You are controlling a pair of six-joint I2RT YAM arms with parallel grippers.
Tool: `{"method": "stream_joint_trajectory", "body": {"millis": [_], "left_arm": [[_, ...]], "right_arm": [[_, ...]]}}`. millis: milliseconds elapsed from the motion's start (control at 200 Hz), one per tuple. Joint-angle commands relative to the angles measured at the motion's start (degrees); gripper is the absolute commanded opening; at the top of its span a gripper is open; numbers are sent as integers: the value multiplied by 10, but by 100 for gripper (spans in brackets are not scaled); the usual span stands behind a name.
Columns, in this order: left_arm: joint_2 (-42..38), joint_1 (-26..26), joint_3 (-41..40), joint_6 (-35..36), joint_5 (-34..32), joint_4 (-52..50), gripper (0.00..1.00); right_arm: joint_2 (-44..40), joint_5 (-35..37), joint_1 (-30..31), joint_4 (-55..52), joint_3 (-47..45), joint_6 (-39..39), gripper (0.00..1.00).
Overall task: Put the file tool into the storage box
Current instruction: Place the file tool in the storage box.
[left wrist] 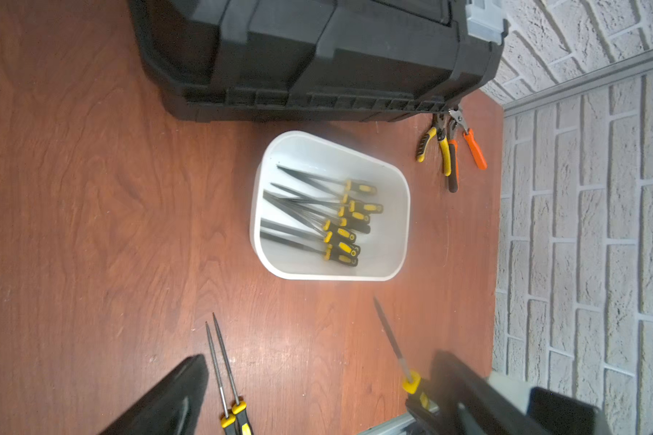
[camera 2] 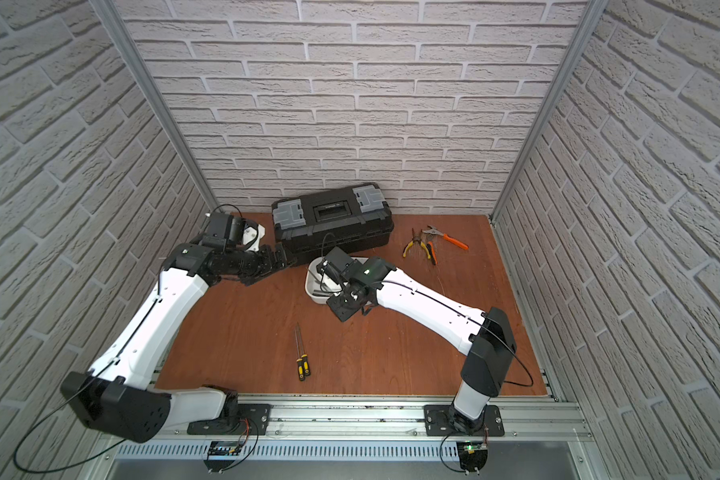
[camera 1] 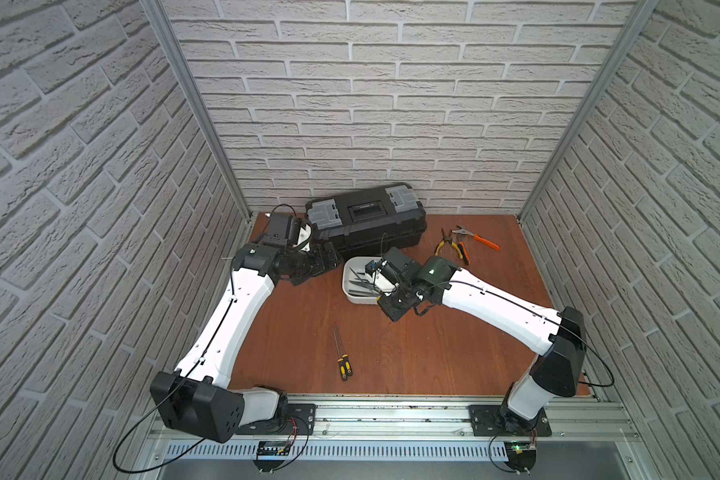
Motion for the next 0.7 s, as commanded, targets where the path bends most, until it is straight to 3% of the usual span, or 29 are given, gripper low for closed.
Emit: {"method": "stream_joint_trajectory", "body": {"millis": [0, 135, 340, 695], "left_arm": [[38, -28, 46, 6, -8, 15, 98], [63, -66, 82, 6, -27, 4, 98], [61, -105, 73, -31, -57, 5, 98], [28, -108, 45, -52, -97, -23, 98]], "right_arm": [[-5, -36, -29, -23, 26, -119, 8], [22, -50, -63, -33, 54, -196, 7], [80, -87, -117, -27, 74, -285, 6], [154, -60, -156, 40, 57, -371, 6]]}}
